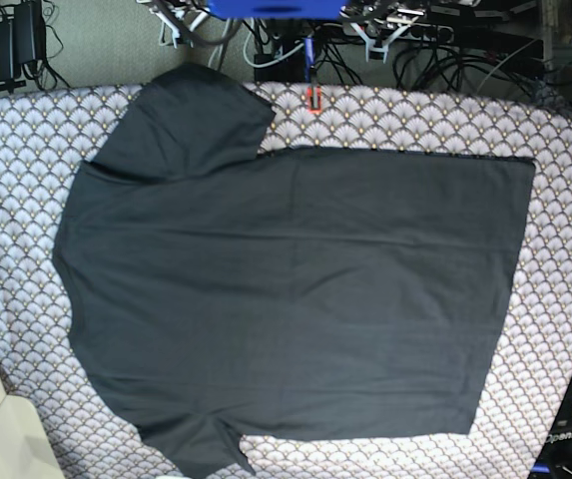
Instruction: Fold the T-shirt properly
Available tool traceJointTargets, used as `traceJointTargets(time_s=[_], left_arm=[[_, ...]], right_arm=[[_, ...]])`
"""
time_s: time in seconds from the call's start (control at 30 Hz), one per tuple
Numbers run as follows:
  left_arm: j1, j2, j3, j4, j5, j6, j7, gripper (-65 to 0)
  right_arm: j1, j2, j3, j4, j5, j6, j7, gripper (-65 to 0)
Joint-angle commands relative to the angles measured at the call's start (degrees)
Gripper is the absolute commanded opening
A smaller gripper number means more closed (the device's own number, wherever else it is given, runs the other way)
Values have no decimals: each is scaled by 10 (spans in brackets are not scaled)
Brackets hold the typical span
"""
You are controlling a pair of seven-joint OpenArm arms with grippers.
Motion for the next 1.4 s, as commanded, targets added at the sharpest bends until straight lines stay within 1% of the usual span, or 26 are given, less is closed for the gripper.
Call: traceJointTargets(time_s=[0.0,0.3,0.57,0.67,0.83,0.9,1.0,1.03,1.13,1.2,1.3,1.33,1.37], left_arm=[[-1,0,0,1,1,1,-1,-650],[-1,0,2,1,2,1,-1,-650],[-1,0,3,1,2,0,-1,-650],[2,0,3,1,2,-4,-1,-650],[12,0,3,1,2,-4,-2,-650],[19,-9,3,1,2,-4,-5,-650],[31,-13,1,1,1,-4,-7,-650],[36,-13,1,4,-1,-4,-7,-650],[51,-31,-1,6,-1,-5,-10,-650],[61,-35,-1,6,-1,-5,-35,-650],[92,-37,-1,4,-1,-5,-87,-650],[102,-43,-1,3,-1,-5,-106,-650],[113,-48,-1,2,-1,-5,-126,-650]], right_arm=[[-3,1,0,0,5,-8,-3,-650],[-3,1,0,0,5,-8,-3,-650],[-11,1,0,-2,5,-7,39,-650],[-25,2,-4,-1,5,-6,84,-650],[-60,18,-12,-2,5,-6,172,-650],[-75,26,-12,-2,5,-6,201,-650],[-95,31,-13,-3,5,-6,233,-650],[-101,37,-13,-3,5,-6,241,-650],[-121,44,-13,-3,5,-5,273,-650],[-134,51,-13,-4,4,-5,294,-650],[-159,62,-13,-4,4,-4,330,-650],[-169,63,-14,-4,4,-1,345,-650],[-177,65,-14,-4,4,9,361,-650]])
